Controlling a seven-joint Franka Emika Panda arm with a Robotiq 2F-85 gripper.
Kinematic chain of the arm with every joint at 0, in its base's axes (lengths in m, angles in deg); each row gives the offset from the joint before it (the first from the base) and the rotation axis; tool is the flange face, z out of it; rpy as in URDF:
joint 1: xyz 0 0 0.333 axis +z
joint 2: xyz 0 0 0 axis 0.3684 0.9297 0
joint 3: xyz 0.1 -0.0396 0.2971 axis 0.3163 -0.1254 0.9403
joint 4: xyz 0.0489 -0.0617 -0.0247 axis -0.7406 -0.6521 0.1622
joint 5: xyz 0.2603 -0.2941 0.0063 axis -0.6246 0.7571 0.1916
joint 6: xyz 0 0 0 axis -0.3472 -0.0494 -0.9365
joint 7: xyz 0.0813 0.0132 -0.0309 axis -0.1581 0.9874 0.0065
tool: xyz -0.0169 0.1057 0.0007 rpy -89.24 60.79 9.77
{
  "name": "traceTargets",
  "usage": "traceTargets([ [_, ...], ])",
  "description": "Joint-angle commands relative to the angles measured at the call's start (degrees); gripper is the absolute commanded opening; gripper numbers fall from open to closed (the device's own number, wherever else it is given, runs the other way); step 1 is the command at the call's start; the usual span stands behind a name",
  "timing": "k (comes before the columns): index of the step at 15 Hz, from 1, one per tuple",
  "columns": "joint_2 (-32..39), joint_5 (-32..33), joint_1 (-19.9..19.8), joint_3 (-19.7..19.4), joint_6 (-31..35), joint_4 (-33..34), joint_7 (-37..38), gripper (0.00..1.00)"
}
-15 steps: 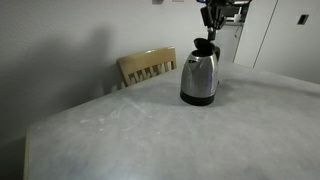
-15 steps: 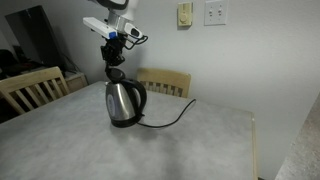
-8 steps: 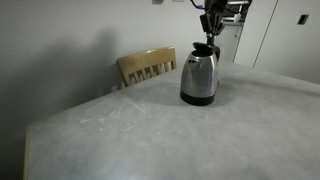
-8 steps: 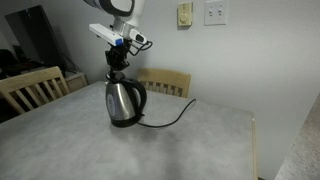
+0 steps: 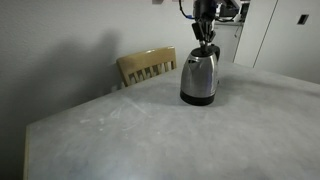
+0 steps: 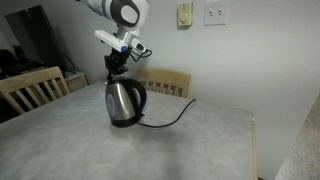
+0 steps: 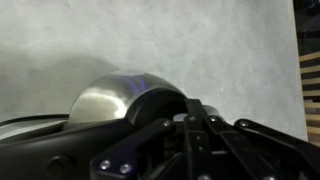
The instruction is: Close the kettle lid.
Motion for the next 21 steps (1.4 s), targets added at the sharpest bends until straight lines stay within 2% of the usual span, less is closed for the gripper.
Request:
traceTargets([
  [1, 4.6, 2.0, 1.2, 0.2, -3.7, 6.8, 0.0, 0.0],
  [7, -1.4, 9.3, 5.4, -1.5, -1.3, 3.7, 0.5, 0.0],
  [14, -7.9, 21.7, 10.8, -3.0, -0.9, 1.9, 2.0, 0.0],
  [18, -8.5, 25.0, 11.4, -2.9, -1.4, 2.3, 2.1, 0.0],
  [19, -8.5, 25.3, 11.3, -2.7, -1.7, 2.4, 2.0, 0.26],
  [20, -8.4, 25.4, 11.2, -2.6, -1.9, 2.5, 1.8, 0.27],
  [21, -8.4, 25.3, 11.1, -2.6, -1.9, 2.5, 2.0, 0.33],
])
